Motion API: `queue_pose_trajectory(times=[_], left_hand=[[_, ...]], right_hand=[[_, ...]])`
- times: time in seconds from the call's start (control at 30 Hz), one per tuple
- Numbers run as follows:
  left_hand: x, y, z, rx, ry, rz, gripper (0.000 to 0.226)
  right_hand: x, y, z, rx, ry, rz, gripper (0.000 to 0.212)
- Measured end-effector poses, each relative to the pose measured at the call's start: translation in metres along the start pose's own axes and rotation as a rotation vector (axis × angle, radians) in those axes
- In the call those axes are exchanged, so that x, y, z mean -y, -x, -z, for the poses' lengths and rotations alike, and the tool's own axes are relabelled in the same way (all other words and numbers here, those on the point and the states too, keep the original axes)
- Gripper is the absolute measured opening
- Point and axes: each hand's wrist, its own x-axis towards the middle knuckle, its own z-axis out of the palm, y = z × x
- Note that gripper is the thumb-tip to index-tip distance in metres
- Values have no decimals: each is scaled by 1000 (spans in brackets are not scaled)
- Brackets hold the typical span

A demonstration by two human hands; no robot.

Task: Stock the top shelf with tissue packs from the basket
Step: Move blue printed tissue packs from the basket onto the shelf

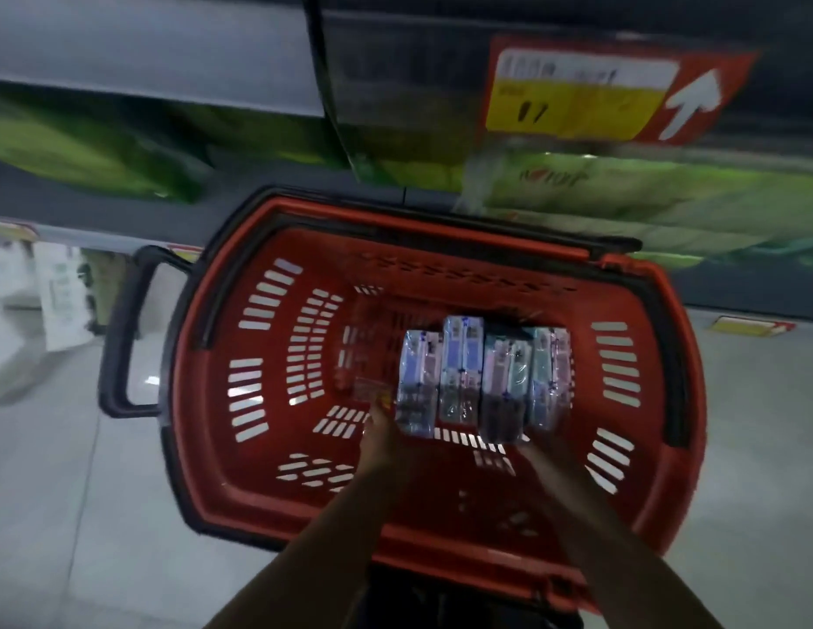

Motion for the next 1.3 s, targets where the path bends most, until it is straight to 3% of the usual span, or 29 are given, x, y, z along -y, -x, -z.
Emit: queue_pose_trajectory(times=[0.13,0.23,0.37,0.43,0.57,0.7,0.9,1.07,1.2,1.3], left_hand=[[-19,-15,-10,-96,-171,66,94],[-17,-26,-14,-91,-192,35,93],[-12,-32,-24,-41,-277,102,66],[-8,-33,-27,-59,-295,57,56],[-2,-37,-25,-89,-257,52,61],[-8,-33,-21,-101,-248,42,45],[-25,-27,-4,-168,-128,84,30],[-45,-19,12,-212,23,159,56],[-58,4,26,-114,260,193,22],[-66,21,36,-130,421,203,20]], right_hand=[[1,-24,-2,14,24,19,6],[9,-34,-4,65,115,86,11],[9,-44,-6,77,133,52,23],[5,-46,-8,99,100,51,20],[4,-48,-9,92,29,22,15],[3,-49,-8,79,39,36,15],[1,-41,-11,45,-47,11,15],[-3,-33,-15,25,-61,4,19],[3,-28,-17,93,37,43,28],[4,-33,-19,69,-6,36,17]])
